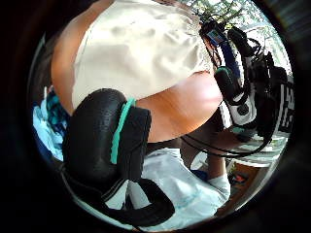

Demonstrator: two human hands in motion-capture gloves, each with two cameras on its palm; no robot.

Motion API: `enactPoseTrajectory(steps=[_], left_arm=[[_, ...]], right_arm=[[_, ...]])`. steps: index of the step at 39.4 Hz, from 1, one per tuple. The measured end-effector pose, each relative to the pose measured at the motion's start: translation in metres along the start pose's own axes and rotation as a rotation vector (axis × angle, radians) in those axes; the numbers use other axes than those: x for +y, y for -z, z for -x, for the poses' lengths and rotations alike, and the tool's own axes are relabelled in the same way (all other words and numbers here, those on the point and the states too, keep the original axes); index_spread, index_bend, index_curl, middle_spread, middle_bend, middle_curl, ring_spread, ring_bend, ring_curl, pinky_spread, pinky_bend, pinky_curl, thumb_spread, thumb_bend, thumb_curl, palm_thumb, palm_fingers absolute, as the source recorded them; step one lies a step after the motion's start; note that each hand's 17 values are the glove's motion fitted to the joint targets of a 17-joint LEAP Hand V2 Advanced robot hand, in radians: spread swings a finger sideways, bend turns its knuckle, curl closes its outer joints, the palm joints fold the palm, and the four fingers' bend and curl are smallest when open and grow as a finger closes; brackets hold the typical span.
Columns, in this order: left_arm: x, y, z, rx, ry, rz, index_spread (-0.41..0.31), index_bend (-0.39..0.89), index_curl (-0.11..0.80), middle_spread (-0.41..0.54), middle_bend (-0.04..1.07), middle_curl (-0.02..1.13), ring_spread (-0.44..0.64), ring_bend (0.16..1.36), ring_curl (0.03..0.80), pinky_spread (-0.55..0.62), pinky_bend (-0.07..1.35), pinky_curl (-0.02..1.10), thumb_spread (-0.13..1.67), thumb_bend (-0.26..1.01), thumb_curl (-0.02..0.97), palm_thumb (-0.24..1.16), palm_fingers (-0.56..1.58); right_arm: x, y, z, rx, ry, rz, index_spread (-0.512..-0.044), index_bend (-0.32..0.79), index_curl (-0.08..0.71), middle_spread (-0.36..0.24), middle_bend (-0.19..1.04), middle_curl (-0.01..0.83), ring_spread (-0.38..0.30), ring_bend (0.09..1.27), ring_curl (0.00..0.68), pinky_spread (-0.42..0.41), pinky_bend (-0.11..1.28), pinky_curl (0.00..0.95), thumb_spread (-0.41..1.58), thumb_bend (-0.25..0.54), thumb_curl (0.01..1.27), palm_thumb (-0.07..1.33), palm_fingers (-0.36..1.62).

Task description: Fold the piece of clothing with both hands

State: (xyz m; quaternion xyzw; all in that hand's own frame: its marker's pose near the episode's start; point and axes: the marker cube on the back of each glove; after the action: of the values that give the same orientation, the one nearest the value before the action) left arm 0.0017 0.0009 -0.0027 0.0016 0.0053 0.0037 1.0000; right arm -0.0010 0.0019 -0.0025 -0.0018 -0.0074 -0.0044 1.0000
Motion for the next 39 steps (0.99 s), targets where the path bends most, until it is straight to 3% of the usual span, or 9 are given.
enactPoseTrajectory(steps=[5, 12, 23, 39], left_arm=[[0.000, 0.002, -0.002, 0.008, -0.001, -0.014, -0.071, 0.13, 0.078, -0.012, 0.23, 0.14, 0.08, 0.47, 0.167, 0.15, 0.45, 0.15, 0.72, 0.07, 0.054, 0.13, 0.51], [-0.001, 0.003, -0.003, 0.010, -0.007, -0.013, -0.090, 0.13, 0.127, -0.015, 0.22, 0.21, 0.10, 0.50, 0.219, 0.20, 0.47, 0.20, 1.00, 0.06, 0.099, 0.13, 0.47], [0.002, 0.005, -0.004, 0.015, -0.006, -0.013, -0.100, 0.13, 0.181, -0.016, 0.21, 0.28, 0.11, 0.52, 0.253, 0.23, 0.49, 0.23, 1.17, 0.02, 0.153, 0.12, 0.43], [0.006, -0.009, -0.001, -0.021, -0.009, -0.030, -0.102, 0.13, 0.229, -0.010, 0.20, 0.34, 0.12, 0.53, 0.282, 0.24, 0.50, 0.27, 1.23, -0.01, 0.204, 0.13, 0.42]], right_arm=[[0.002, 0.002, -0.002, -0.005, 0.005, -0.002, -0.278, 0.18, 0.114, -0.033, 0.22, 0.103, 0.101, 0.24, 0.080, 0.205, 0.40, 0.145, 0.72, 0.121, 0.08, 0.21, 0.32], [0.006, 0.007, -0.003, 0.005, 0.004, -0.008, -0.348, 0.16, 0.170, -0.042, 0.22, 0.162, 0.135, 0.25, 0.118, 0.261, 0.41, 0.198, 0.99, 0.101, 0.13, 0.22, 0.30], [0.011, 0.012, -0.003, 0.016, 0.010, -0.011, -0.381, 0.15, 0.217, -0.046, 0.20, 0.222, 0.155, 0.25, 0.154, 0.290, 0.41, 0.247, 1.16, 0.053, 0.19, 0.23, 0.28], [0.017, -0.005, -0.017, 0.004, 0.044, 0.015, -0.385, 0.14, 0.246, -0.038, 0.19, 0.274, 0.162, 0.27, 0.197, 0.285, 0.43, 0.297, 1.23, -0.009, 0.24, 0.25, 0.26]])
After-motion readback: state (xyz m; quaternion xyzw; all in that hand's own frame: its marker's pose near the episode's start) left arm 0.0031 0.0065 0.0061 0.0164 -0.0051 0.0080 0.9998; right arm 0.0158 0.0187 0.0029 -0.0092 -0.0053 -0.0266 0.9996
